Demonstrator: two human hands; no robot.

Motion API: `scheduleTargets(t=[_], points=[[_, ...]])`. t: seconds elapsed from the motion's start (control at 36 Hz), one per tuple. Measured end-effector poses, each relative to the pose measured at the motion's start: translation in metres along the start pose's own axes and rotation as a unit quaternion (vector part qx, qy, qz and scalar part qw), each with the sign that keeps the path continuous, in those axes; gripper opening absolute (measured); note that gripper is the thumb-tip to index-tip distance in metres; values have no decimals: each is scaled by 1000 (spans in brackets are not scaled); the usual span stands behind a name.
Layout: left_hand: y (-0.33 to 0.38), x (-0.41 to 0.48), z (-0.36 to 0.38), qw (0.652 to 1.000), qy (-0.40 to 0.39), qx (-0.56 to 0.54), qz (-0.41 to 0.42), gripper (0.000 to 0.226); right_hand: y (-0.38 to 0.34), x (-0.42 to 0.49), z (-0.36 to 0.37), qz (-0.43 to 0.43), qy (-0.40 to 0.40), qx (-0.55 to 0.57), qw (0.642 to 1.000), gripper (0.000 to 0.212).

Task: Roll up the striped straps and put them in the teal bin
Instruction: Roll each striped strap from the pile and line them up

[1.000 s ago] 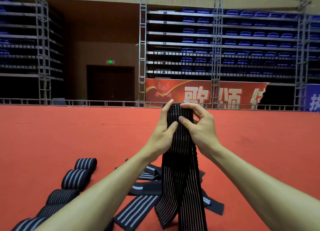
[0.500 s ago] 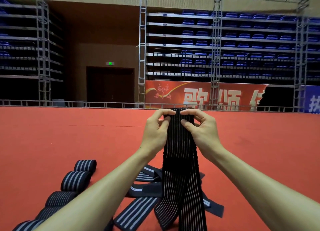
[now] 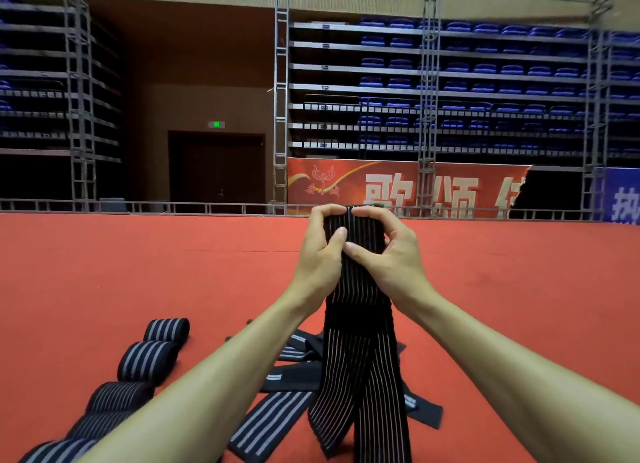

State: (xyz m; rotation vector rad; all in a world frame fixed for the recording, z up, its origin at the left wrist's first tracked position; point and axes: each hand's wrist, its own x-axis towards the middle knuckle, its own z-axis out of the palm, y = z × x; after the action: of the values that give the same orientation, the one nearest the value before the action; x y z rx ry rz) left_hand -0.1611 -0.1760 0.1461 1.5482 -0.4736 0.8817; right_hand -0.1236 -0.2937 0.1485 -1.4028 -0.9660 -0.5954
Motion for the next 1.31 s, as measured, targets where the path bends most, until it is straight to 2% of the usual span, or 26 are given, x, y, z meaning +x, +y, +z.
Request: scheduleTargets(t=[0.11,0.31,0.58,0.89,1.11,1.31], points=[[1,-4,-1,997,-23,-69,-15,29,-4,8,-3,1,18,6,1000,44],[-26,-28,-6,993,-115,27,0,61,-12,27,-15,26,68,56,996,44],[-50,-60,-7,981,-170,78,-54,79,-16,46,-22,28,98,65,993,44],[-63,-67,-8,976,-189,66,-81,91,-13,52,-22,27,110,78,990,45],[-74,-75,-2,978,-172,94,-67,94,-12,57,-17,52,122,122,984,42],[-80,-80,-2,978,-163,116,-53,100,-9,58,-15,54,121,103,986,42]])
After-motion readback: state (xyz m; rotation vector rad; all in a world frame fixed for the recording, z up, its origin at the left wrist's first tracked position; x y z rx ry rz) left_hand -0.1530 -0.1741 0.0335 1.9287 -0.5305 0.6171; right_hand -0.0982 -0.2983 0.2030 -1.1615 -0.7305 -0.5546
